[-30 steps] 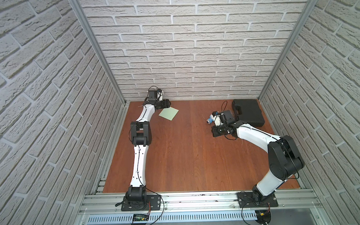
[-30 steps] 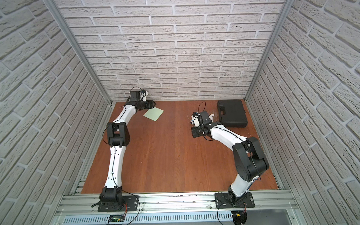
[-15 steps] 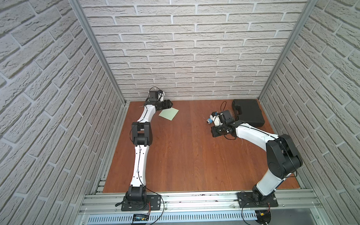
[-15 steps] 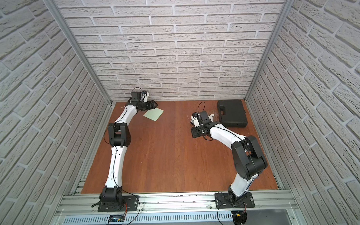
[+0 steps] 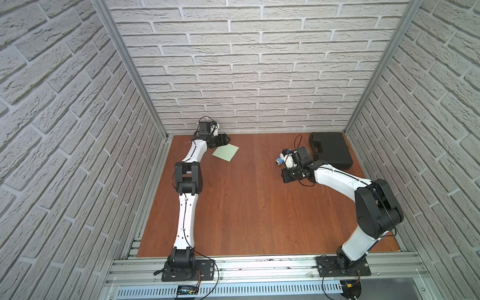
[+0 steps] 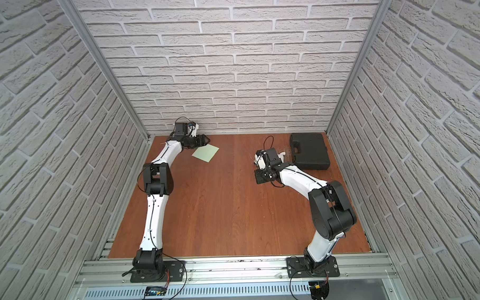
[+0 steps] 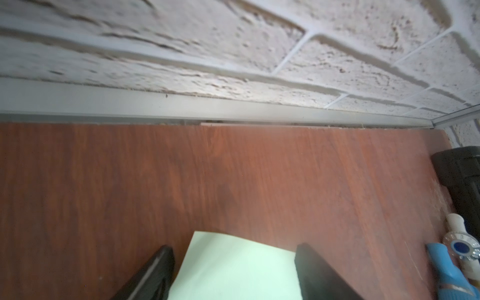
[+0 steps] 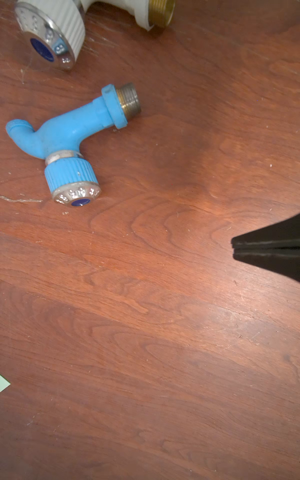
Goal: Fold the square paper along the opposite sides
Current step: Move the paper at the center of the board.
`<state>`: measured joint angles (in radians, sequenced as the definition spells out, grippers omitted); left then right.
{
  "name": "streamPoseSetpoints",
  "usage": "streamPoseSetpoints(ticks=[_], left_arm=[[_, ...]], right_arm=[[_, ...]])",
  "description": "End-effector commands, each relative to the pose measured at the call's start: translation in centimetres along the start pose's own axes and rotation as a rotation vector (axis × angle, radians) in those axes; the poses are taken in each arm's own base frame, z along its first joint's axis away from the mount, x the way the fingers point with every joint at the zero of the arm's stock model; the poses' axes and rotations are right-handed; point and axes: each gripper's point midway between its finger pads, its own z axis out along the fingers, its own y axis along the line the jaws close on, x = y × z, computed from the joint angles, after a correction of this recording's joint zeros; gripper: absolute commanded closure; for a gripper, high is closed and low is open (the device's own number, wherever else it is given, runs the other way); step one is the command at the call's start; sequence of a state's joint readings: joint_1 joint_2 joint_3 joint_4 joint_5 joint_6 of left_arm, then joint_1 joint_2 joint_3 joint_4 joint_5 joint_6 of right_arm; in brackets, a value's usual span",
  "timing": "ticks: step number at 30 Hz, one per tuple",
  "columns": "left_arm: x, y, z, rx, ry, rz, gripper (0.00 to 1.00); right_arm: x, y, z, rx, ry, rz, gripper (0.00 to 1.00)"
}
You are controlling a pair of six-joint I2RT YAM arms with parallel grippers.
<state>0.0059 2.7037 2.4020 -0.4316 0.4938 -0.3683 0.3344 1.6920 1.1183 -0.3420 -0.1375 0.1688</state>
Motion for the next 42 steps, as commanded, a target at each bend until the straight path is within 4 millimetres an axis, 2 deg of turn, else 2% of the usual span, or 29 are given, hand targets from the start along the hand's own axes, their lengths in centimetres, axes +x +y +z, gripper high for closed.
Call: streamPoseSetpoints(ticks=[1,10,18,25,33,38,40,42], left_arm=[[6.0,-0.4,1.0,-0.013,0.185,-0.09,0.22],[9.6,-3.9,1.4,0.002,0.261,-0.08,0.24],[14.7,-8.6,1.7,0.026,0.337,-0.022,0.26],[20.1,-10.7,-0.2,0.022,0.389,0.007,0.27],[25.3,-10.7,-3.7,-0.026,0.441,0.02,0.28],[27.0,-10.8,-6.4,-0.063,0.437,0.036,0.29],[26.3,-11.6,-7.2,-0.063,0.399,0.061,0.29],[24.6,-12.9,-8.1,-0.06,0.338,0.097,0.29]], right_arm=[[-0.9,0.9,-1.6,-0.025,-0.049,-0.008,0.97],[-0.3,1.0,-2.8,-0.025,-0.065,-0.015,0.97],[0.8,0.9,-4.0,-0.022,-0.066,-0.025,0.97],[1.8,0.8,-5.8,-0.009,-0.084,-0.038,0.97],[2.9,0.5,-8.3,0.01,-0.114,-0.043,0.97],[3.8,1.1,-9.3,-0.023,-0.121,-0.035,0.97],[3.9,1.7,-9.3,-0.063,-0.123,-0.024,0.97],[3.9,2.6,-8.7,-0.12,-0.116,-0.005,0.97]])
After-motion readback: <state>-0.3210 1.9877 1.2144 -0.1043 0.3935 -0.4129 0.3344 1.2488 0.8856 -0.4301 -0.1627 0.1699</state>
